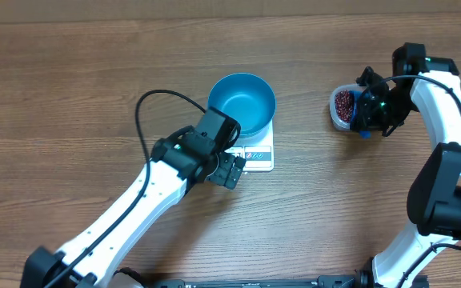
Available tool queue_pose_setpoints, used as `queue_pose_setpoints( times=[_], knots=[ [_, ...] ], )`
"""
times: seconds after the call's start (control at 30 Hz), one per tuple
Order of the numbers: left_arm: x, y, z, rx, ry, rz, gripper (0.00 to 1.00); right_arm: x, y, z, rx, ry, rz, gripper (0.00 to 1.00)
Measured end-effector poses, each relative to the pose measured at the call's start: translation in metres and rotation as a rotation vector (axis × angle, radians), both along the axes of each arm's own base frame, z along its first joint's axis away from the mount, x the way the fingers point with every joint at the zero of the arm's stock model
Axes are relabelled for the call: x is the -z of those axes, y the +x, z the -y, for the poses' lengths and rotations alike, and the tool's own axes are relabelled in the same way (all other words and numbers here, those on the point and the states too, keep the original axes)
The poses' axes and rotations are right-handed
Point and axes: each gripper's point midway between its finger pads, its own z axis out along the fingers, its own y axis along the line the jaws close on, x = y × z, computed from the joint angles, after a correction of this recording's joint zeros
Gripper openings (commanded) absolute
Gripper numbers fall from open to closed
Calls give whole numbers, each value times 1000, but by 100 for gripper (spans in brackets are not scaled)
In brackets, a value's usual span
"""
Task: Scoop item into bowl and weigh 150g on scale
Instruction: 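Dig the blue scoop into the bean tub with the right gripper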
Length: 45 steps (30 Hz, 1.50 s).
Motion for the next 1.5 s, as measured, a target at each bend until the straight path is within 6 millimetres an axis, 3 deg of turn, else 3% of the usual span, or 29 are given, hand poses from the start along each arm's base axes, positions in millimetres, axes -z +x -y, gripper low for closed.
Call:
queue_pose_setpoints(
  times=[0.17, 0.5, 0.8, 1.17, 1.5],
  knots=[
    [-11, -3, -2, 2, -13, 20, 100, -4, 1, 2, 33, 62, 10, 4],
    [-11, -4, -2, 2, -13, 20, 100, -7, 3, 7, 71, 120, 24, 4],
    [-11, -4, -2, 2, -13, 20, 100, -14, 4, 29, 158, 197, 50, 4],
    [-11, -4, -2, 2, -13, 20, 100, -27, 2, 36, 218, 336, 76, 4],
    [-11, -4, -2, 2, -13, 20, 100, -42, -7, 56, 266, 456, 120, 4]
  ],
)
